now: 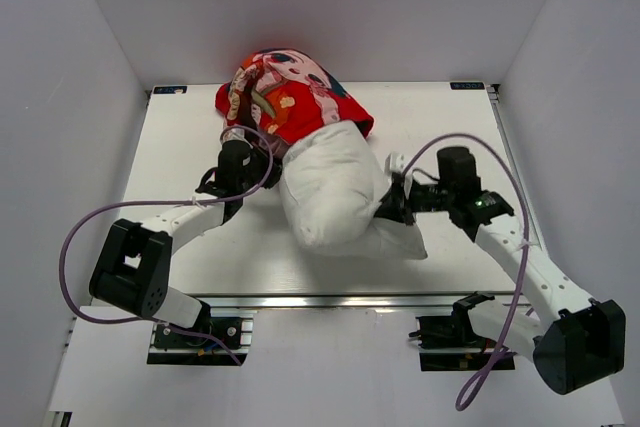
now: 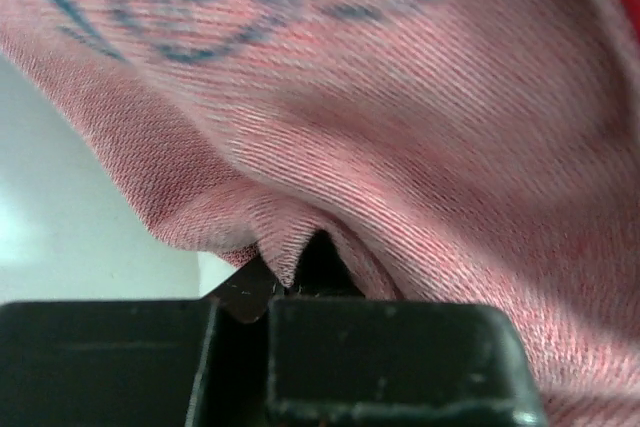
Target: Put the pillow into the pillowcase
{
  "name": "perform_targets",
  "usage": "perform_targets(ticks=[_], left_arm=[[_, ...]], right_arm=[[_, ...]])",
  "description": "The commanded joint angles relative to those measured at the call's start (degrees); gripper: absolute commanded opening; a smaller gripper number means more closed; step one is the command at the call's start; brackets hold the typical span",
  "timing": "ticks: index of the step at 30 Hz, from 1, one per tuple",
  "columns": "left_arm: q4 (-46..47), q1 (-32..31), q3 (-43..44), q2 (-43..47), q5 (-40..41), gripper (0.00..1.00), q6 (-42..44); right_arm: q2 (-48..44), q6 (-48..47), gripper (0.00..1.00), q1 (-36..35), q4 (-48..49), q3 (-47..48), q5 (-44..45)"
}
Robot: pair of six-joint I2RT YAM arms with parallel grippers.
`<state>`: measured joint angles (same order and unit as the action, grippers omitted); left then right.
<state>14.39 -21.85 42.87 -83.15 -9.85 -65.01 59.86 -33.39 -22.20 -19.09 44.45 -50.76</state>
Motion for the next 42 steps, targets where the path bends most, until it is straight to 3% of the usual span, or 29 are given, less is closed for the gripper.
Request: perform_targets(ticks=[1,2,5,6,9,13,14,17,19,24,28,33,37,42], left_arm=[[-0.2,0.4,5.1,2.8,-3.3,0.00,3.7],[-1.0,1.0,8.1,3.1,-3.3,0.00,4.4],[-3.9,2.4,14.7,3.8,-3.3,0.00,6.6],[-4.1,2.8,16.3,4.0,-3.2,0.00,6.9],[-3.8,4.1,23.6,4.2,-3.0,0.00,6.6],[-4.1,4.2,34.6,2.0,-3.2,0.00,5.0],[-3.2,4.2,36.3,1.3,-3.6,0.00,3.9],[0.4,4.2,39.1,-0.2,-4.2,0.00,-1.6],[1.9,4.2,36.9,-0.2,-4.7,0.00,-5.0],[4.4,4.2,25.0,2.4,-6.3,0.00,-10.0],[12.0,4.1,12.2,2.2,-9.4,0.00,-15.8],[15.1,4.2,6.8,-1.0,-11.7,0.00,-18.1],[18.5,6.1,3.2,-2.4,-11.9,0.00,-18.2],[21.9,8.8,0.9,-4.5,-14.2,0.00,-18.3]], right_arm=[[-1.8,27.5,0.00,-0.8,22.3,13.3,-11.9],[-0.5,38.7,0.00,-1.6,31.0,16.0,-12.1],[6.3,53.7,0.00,-2.3,42.7,28.5,-9.1],[10.2,63.2,0.00,-2.3,50.9,31.4,-8.2],[18.2,73.9,0.00,-3.5,56.5,45.3,-1.9],[27.0,77.2,0.00,-7.8,53.1,63.9,8.8],[28.6,76.0,0.00,-8.9,50.5,71.8,11.0],[34.7,69.8,0.00,-12.8,41.2,82.7,18.1],[36.5,66.4,0.00,-13.5,37.0,82.0,20.5],[32.3,55.8,0.00,-13.4,34.8,63.1,26.7],[32.6,54.2,0.00,-13.7,34.6,60.5,32.5],[39.8,50.5,0.00,-14.9,29.2,64.9,36.7],[40.0,49.2,0.00,-16.6,29.2,57.8,25.8],[30.1,45.4,0.00,-20.9,37.0,41.5,13.7]])
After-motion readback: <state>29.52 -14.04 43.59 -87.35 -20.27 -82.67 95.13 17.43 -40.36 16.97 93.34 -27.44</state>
